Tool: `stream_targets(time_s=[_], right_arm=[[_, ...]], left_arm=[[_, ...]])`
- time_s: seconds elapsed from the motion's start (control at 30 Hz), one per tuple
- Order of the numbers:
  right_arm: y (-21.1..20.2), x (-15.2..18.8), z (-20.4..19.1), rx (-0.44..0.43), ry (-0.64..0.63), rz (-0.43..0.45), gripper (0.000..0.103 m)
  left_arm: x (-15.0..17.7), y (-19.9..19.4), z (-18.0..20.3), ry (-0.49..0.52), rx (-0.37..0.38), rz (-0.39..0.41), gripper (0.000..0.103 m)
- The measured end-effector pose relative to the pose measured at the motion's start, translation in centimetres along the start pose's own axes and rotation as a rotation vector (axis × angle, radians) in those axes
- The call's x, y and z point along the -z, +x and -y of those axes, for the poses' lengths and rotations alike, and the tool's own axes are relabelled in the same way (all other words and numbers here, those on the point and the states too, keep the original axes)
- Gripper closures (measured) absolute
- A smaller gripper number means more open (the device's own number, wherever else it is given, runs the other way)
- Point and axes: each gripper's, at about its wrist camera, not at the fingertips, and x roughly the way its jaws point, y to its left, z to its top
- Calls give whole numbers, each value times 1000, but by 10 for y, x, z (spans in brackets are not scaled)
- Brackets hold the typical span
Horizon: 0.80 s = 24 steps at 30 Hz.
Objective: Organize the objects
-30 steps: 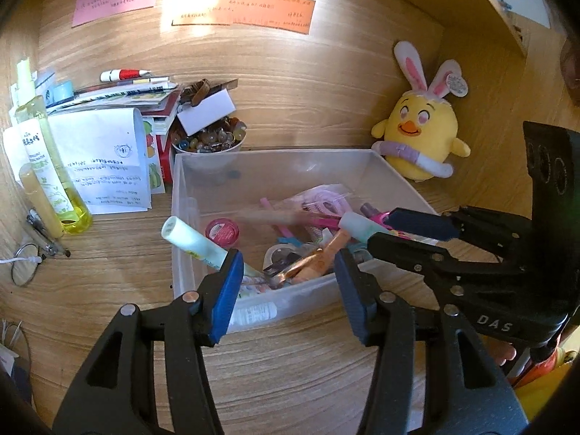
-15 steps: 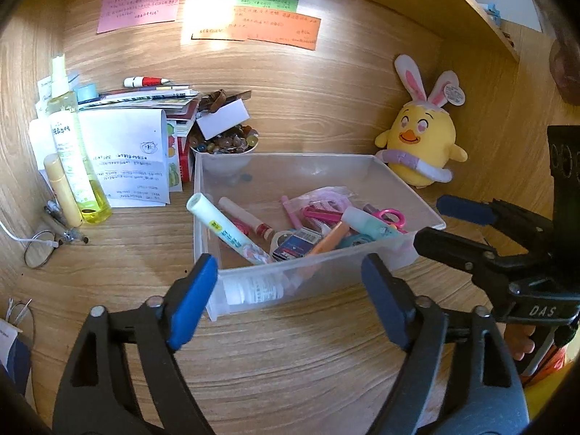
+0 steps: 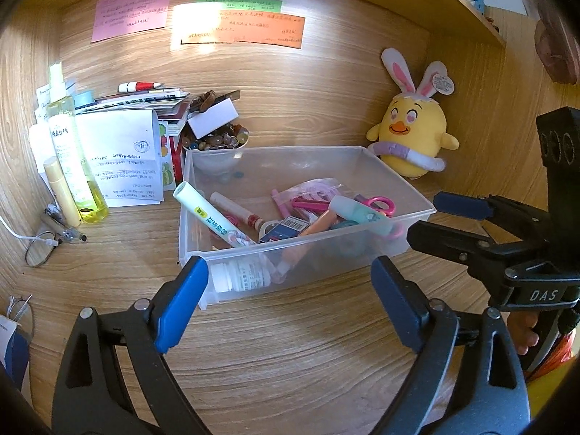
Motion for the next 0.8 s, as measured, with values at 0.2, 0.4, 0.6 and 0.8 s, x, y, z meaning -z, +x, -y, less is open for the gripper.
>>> stream_targets(time_s=[0.2,0.4,0.6,0.8], right_arm=[[-1,0,0,4,1,3,26],[-2,0,4,6,17,6,26],[-1,0,7,7,28,3,26],[-2,0,4,4,16,6,26]], left_arm=[[-1,0,0,-9,-3,1,10],[-1,1,0,-13,-5,-3,9],[-2,0,-1,-22,3,3,9],[-2,0,-2,-25,4,3,9]])
